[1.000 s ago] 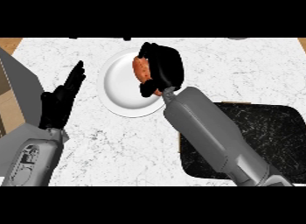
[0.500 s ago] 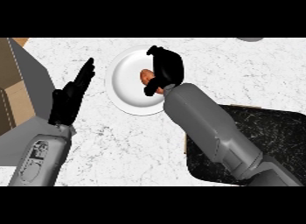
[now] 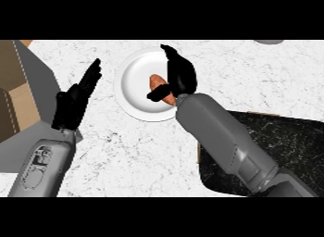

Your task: Pick the sweet potato from the tray and place it in the plate

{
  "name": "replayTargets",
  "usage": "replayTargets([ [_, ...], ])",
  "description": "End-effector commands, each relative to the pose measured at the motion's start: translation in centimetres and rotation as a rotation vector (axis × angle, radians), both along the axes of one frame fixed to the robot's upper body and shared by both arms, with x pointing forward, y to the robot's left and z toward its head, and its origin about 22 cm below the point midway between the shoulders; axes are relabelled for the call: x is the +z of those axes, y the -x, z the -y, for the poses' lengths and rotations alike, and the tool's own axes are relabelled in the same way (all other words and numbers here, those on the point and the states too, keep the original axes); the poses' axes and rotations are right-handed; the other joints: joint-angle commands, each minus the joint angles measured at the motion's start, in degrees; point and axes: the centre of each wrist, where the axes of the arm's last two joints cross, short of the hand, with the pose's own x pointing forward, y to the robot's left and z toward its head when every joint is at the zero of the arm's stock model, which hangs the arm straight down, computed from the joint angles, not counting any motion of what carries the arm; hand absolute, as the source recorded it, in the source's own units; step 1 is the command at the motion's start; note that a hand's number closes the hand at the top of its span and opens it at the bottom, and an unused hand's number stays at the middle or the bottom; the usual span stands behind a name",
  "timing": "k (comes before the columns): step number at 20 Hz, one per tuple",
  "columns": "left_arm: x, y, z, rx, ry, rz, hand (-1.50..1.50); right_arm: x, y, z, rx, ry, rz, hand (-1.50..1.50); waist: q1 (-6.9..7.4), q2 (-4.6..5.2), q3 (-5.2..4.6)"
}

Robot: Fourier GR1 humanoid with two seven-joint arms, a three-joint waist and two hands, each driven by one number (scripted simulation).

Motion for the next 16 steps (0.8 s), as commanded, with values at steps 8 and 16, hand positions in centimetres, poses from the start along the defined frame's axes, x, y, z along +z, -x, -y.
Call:
replayTargets([
  [8,-0.4,0.3,-1.5,0.058,0.009,-0.029,0.0,0.2,0.0,1.2,-0.209,-0.378,0.186,-1.5,-4.1,-1.2,-0.04],
  [16,-2.2,3.2,-2.7,0.115,0.018,-0.046,0.0,-1.0,0.5,10.5,-0.206,-0.452,0.207,-1.5,-7.22,-2.11,-0.05],
])
